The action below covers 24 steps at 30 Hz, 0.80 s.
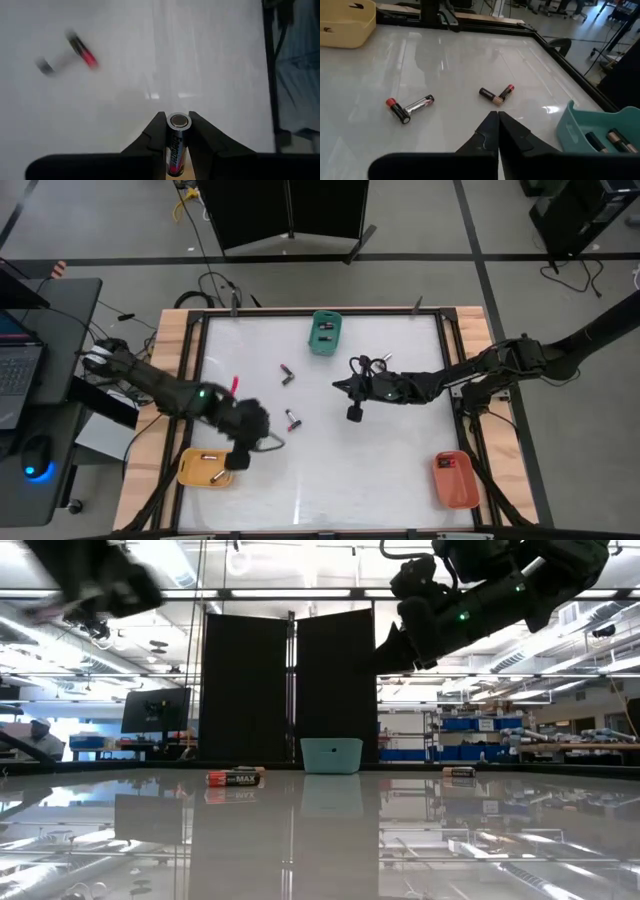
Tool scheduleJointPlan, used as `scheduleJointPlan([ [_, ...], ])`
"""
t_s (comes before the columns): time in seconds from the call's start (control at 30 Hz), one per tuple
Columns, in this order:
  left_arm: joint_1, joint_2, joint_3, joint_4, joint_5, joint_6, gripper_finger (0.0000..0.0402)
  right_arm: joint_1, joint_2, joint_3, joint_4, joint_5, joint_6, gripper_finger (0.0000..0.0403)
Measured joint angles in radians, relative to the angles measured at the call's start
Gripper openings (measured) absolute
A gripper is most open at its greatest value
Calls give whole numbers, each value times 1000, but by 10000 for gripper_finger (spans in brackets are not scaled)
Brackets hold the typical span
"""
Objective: Sort batteries
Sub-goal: Put the silver battery into the yellow bin
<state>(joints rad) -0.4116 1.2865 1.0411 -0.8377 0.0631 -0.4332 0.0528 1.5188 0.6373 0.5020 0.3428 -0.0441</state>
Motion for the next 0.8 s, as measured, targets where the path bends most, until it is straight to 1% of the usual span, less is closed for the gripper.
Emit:
scheduleJointPlan([
  [0.1,-95,1,-24,-61,-13,-150,54,1,0,0,0,0,0,10],
  [0.23,-218,0,-63,-147,-19,-309,54,2,0,0,-2,-1,0,16],
  [0.3,-274,-9,-82,-174,-28,-368,54,2,0,0,-2,-1,0,12],
  [0.43,-367,-19,-133,-180,-31,-434,54,3,0,0,-2,-1,0,7],
  [0.53,-399,-23,-197,-154,-15,-476,54,3,1,0,-3,-3,16,14],
  [0.63,-423,-23,-267,-77,4,-494,54,3,1,0,-3,-3,22,16],
  [0.8,-422,-23,-359,48,12,-497,54,3,1,0,-4,-3,22,8],
])
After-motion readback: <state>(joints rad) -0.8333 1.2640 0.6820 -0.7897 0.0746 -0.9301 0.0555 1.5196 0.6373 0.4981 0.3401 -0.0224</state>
